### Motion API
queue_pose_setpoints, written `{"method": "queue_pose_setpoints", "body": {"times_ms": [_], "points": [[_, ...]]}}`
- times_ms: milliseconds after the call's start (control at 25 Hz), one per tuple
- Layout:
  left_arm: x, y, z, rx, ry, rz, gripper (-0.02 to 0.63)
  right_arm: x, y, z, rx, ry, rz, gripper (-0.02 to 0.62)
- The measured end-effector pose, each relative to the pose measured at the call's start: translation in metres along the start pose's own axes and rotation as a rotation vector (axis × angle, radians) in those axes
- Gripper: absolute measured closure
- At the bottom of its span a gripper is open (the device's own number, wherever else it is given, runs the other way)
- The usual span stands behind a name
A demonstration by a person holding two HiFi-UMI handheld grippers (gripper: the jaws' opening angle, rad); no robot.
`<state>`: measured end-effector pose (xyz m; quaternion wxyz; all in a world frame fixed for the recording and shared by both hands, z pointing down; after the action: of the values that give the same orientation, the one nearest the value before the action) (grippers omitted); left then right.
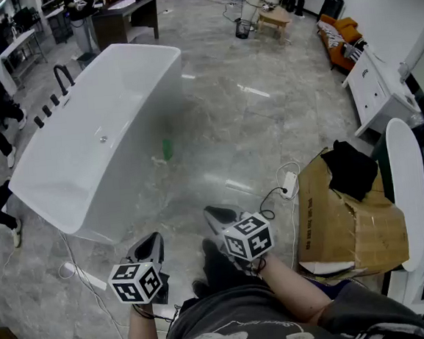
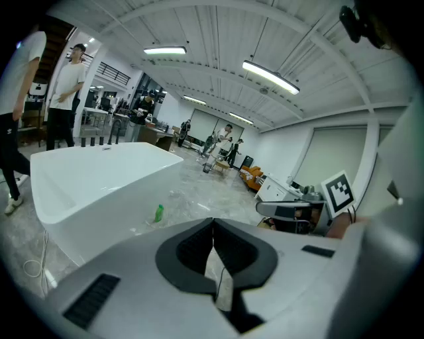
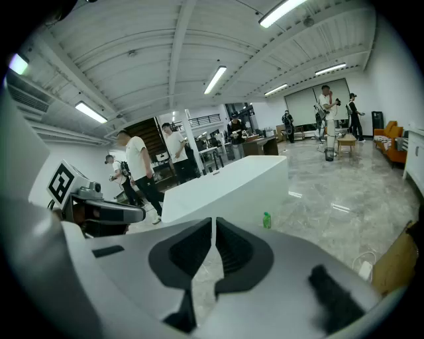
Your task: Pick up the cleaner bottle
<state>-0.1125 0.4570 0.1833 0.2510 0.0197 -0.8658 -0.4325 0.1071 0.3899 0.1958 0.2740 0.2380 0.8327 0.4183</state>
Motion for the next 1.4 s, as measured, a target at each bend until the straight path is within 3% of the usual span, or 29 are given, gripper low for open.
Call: {"method": "queue_pose_setpoints", "body": {"times_ms": [680,960,1400], "points": [[-0.005,-0.001,0.014,-0.022,-0.011,-0.013,0.591,0.010,-0.004,0.005,0.013,-0.007,-0.004,0.561],[0.007,0.012,0.029,-0.022,-0.015,0.006,0.591,0.017,0.005,0.018,0.003,0.048,-0.028,0.561],[0.038,-0.006,-0.001,0.001,-0.046,0.036,0.591,-0.021,-0.008,-0.022,0.006,0.073,-0.070,0.561]]}}
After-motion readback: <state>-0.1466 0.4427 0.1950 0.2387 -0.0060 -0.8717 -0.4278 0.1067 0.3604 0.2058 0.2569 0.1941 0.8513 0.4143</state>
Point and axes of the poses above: the fingertips, and each gripper's own axes: z backward along the fingers, x to its left, y out of its underside, the point moved 8 cm from there along z, backward along the fingers, and after that the axes turned 2 degrees about z, right-handed, at the moved point
